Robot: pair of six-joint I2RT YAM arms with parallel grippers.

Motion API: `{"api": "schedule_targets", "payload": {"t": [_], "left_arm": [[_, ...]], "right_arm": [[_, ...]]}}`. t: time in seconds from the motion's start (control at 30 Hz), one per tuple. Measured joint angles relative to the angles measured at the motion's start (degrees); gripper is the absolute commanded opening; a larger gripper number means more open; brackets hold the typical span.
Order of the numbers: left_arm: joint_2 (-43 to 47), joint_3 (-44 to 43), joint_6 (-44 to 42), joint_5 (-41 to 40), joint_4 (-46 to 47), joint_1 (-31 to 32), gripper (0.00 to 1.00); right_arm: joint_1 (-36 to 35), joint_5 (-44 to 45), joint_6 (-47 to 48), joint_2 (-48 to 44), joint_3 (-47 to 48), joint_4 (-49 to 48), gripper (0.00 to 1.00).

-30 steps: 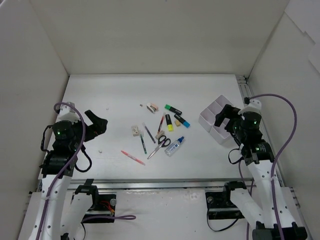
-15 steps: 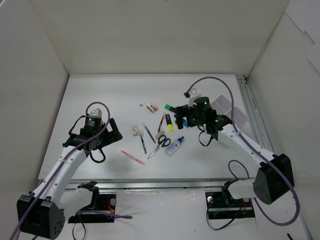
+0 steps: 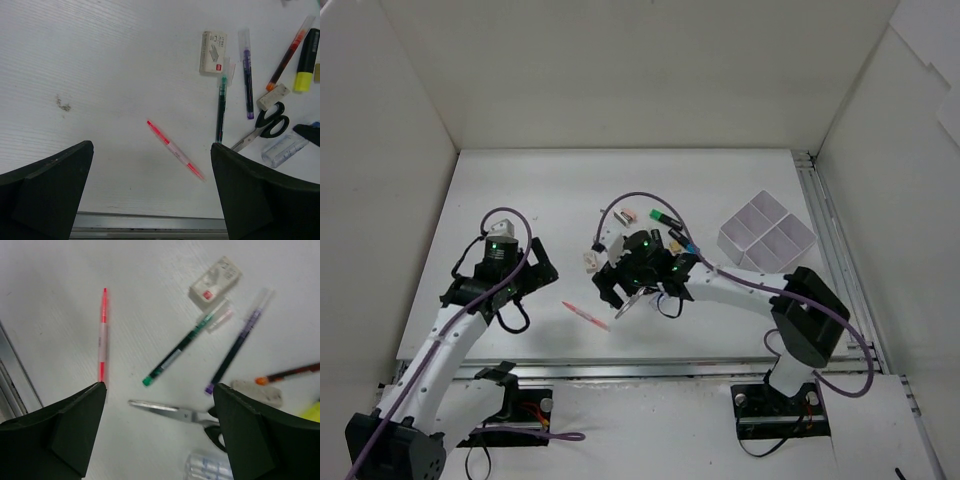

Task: Sort the stationery into containers
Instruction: Pick up the pen from the center of the board.

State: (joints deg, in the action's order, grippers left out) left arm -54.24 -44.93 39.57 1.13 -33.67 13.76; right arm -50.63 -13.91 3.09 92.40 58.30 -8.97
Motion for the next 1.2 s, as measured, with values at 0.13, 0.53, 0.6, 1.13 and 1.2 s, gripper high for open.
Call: {"api": "schedule_targets", "payload": {"t": [0.13,0.53,0.6,1.13,1.2], "left_arm": [[4.2,-0.15,0.46,-1.84,-1.55,-1.55,1.0],[13.81,-0.28,2.47,-4.61,-4.7,-3.52,1.0],[14.25,-0.28,2.64,-4.59,-4.7,-3.72,0.99],[11.63,-0.28,2.62,-4.44,-4.83,-3.82,0.99],[10.93,-0.28,2.56,-4.31,-4.52,-3.82,1.0]], "right_arm": [[-4.35,-1.14,0.09,8.17,4.22,-2.84,0.67],[-13.38,4.31,3.93,22.45,13.11,-2.25,0.38],[-13.99,5.95,4.39,23.67,14.1,-2.03,0.36],[-16.68,20.11,6.23,24.39,14.69,-1.16,0.0],[-16.94,20.46,6.91,23.23,13.11,-1.29,0.0]]}}
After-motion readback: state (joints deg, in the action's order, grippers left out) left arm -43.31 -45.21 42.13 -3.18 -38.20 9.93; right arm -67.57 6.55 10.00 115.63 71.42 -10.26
